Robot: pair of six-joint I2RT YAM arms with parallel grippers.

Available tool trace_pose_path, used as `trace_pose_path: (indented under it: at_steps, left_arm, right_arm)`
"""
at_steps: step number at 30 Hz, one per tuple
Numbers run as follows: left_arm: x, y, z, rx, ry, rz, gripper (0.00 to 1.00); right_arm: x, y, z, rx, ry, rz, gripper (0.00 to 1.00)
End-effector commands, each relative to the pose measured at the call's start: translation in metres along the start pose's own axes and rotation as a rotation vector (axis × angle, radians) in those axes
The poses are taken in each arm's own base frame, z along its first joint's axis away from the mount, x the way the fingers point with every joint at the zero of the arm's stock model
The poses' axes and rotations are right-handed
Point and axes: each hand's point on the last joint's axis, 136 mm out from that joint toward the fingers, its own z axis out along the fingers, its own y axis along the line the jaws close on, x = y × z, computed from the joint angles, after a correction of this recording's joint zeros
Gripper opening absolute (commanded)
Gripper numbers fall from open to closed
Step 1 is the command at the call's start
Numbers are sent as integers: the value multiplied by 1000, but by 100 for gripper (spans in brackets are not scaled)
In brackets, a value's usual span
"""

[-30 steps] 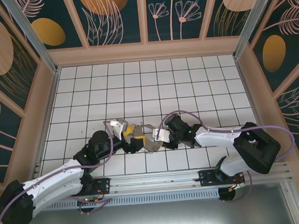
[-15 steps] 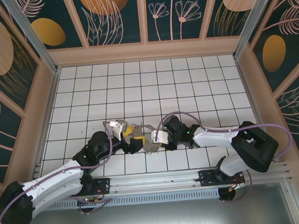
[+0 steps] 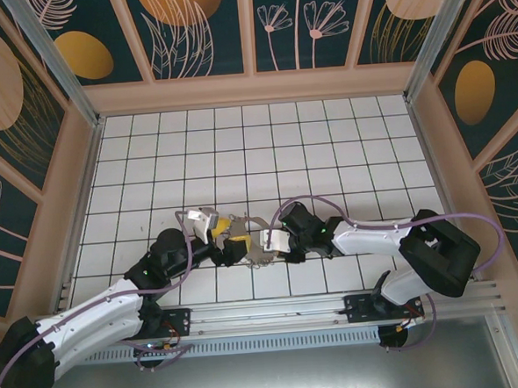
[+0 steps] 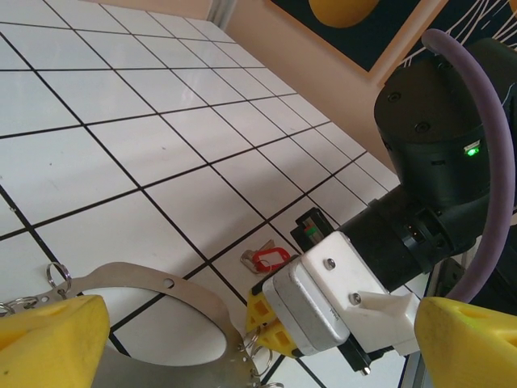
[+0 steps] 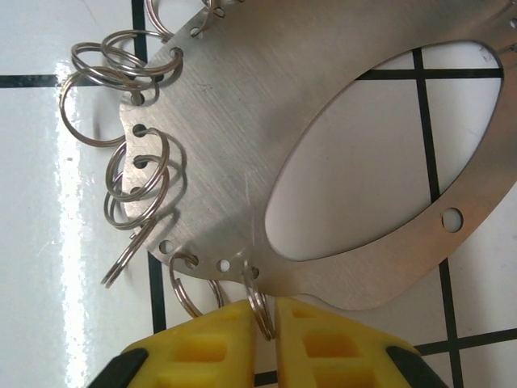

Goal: Put the keys on the keyring

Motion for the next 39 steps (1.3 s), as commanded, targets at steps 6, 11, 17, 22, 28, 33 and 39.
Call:
trace_pose_path:
  at_steps: [6, 11, 17, 22, 28, 33, 39]
  left_arm:
    - [-1, 8, -3, -41, -13, -12, 95]
    - [-2, 10, -4, -59, -13, -12, 95]
    - [-3, 13, -5, -81, -6, -7, 93]
    - [-5, 13, -5, -91, 0, 14, 90]
    - [-12, 7, -9, -69, -21, 38, 82]
    - [-23, 0, -17, -48, -76, 69, 67]
    - [-34, -19, -25, 39, -134, 126, 53]
  right_arm:
    - [-10, 5, -2, -21, -15, -25, 0]
    - [-12, 4, -5, -2, -26, -25, 0]
    - [-24, -2, -16, 41, -74, -12, 0]
    - [-43, -9, -29, 63, -156, 30, 0]
    - [-63, -14, -46, 60, -263, 96, 0]
    - [-82, -19, -66, 77, -366, 139, 0]
    - [-102, -20, -91, 86, -509, 176, 0]
